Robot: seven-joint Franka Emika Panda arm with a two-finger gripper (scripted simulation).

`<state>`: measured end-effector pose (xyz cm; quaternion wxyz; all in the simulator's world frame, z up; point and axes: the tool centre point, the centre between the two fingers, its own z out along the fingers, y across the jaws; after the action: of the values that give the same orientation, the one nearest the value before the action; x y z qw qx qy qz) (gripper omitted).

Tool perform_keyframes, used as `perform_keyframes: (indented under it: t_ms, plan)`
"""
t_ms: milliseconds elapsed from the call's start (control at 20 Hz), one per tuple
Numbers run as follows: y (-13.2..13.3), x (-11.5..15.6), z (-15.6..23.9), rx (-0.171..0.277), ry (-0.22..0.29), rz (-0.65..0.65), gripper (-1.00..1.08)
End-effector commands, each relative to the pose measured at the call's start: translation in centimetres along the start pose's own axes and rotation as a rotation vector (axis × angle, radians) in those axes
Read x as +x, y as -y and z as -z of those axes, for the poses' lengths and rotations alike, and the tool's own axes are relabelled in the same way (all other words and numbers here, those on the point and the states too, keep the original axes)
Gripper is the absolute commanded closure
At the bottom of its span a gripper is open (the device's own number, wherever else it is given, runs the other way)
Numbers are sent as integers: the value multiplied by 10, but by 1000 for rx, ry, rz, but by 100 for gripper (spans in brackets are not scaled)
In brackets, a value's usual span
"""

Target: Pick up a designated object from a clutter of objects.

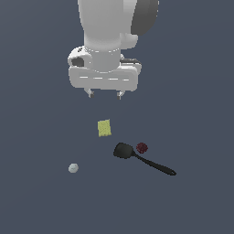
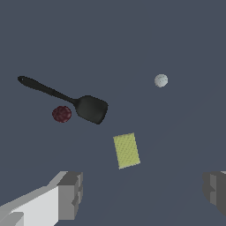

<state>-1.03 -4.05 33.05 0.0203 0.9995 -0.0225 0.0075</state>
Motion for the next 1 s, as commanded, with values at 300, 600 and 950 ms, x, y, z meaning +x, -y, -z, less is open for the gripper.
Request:
perform_keyframes:
  t_ms: [300, 600, 950]
  plan:
    - [7, 5, -9, 1, 1, -36, -92]
    - [19, 13, -25, 4, 2, -107, -92]
    - [42, 26, -54, 10, 3, -233, -92]
